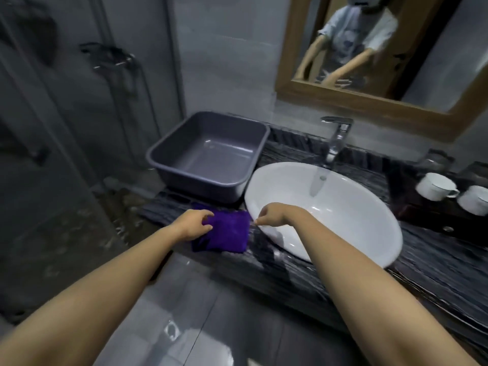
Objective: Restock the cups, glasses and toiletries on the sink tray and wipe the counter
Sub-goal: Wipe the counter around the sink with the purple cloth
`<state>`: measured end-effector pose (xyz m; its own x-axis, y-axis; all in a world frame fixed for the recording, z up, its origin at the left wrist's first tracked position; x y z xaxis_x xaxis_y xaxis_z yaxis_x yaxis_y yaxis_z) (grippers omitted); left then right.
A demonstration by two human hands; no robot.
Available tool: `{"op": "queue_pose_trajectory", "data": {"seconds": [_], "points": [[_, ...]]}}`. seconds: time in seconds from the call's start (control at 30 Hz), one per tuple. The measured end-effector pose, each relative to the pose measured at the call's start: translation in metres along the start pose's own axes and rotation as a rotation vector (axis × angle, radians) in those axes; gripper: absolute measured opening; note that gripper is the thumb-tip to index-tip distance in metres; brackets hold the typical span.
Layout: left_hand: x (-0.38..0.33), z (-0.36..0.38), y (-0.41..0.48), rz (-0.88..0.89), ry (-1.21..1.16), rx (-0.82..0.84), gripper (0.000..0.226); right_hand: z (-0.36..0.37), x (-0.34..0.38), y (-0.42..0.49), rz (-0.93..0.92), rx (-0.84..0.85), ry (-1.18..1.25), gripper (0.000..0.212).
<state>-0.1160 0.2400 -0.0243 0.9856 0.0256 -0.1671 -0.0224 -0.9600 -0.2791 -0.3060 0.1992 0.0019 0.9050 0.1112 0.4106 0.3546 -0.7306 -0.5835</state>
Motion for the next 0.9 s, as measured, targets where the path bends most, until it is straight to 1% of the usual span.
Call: {"op": "queue_pose_trajectory", "data": {"seconds": [0.07,0.13,0.27,0.4,0.5,0.63,0.77,0.9], "points": [[0.022,0.008,-0.005,-0.072,-0.022,0.003,0.052,0.012,0.022,0.016,-0.087,-0.028,-0.026,0.044],[0.031,0.016,-0.007,-0.103,-0.051,-0.015,0.056,0.028,0.036,0.032,-0.155,-0.061,-0.023,0.048],[0.022,0.034,-0.003,-0.058,-0.019,-0.071,0.06,0.063,0.043,0.055,-0.25,-0.168,-0.155,0.057],[0.017,0.049,0.005,-0.055,0.001,-0.11,0.06,0.072,0.036,0.059,-0.316,-0.354,-0.118,0.061],[0.014,0.049,0.008,-0.091,0.042,-0.136,0.06,0.07,0.036,0.061,-0.351,-0.409,-0.07,0.054],[0.004,0.046,0.01,-0.121,0.084,-0.141,0.059,0.067,0.035,0.058,-0.371,-0.47,0.032,0.04],[0.0,0.039,0.007,-0.093,0.082,-0.143,0.048,0.068,0.033,0.05,-0.378,-0.466,0.104,0.03],[-0.012,0.029,0.005,-0.032,0.103,-0.13,0.041,0.058,0.024,0.037,-0.362,-0.478,0.148,0.027]]}}
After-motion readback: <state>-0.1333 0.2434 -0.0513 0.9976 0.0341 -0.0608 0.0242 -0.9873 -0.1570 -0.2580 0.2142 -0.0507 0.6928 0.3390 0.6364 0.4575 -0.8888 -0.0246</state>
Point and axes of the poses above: each hand's wrist, its own y-axis towards the middle knuckle, its own z-axis out of the palm, x = y × z, the point moved 9 cm from there along y, towards the middle knuckle, and after that the axes turned 14 degrees about y, right-handed, at the moved point
